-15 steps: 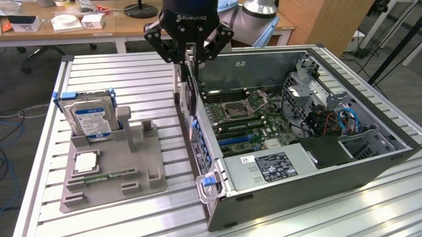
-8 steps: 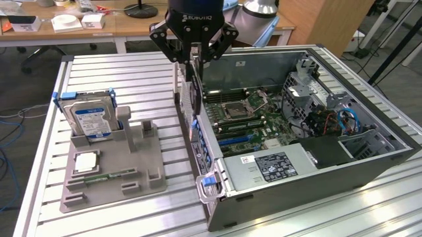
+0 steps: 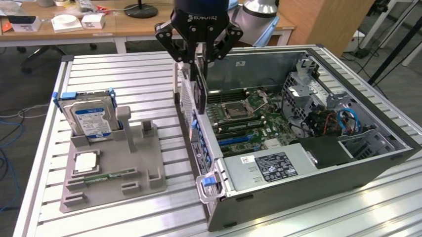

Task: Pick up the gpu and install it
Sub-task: 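Pick up the gpu and move the gpu toward the slot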

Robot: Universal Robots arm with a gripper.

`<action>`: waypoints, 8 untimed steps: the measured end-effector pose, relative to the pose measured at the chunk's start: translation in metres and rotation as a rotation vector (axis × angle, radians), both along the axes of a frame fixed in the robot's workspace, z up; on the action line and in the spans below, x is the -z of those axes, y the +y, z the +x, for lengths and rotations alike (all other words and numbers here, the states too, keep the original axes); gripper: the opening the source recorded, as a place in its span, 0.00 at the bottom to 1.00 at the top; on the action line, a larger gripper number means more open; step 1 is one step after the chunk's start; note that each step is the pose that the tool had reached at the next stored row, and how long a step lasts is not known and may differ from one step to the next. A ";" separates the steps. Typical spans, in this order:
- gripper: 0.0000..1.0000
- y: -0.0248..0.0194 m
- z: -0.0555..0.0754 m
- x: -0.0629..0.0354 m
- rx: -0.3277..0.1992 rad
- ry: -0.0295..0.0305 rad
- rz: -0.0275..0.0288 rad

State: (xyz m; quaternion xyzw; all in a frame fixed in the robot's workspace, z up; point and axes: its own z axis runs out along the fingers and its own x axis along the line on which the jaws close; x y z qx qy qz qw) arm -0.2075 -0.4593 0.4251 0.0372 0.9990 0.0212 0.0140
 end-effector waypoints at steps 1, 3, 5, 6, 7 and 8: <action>0.26 0.0000 0.001 0.0000 0.000 0.0000 0.0000; 0.26 0.0000 0.003 0.0000 0.000 0.0001 0.0000; 0.26 0.0000 0.006 0.0000 0.000 0.0000 0.0000; 0.26 0.0000 0.007 0.0000 0.000 0.0000 0.0000; 0.26 0.0000 0.008 0.0000 0.000 0.0000 0.0000; 0.26 0.0000 0.009 0.0000 0.000 0.0000 0.0001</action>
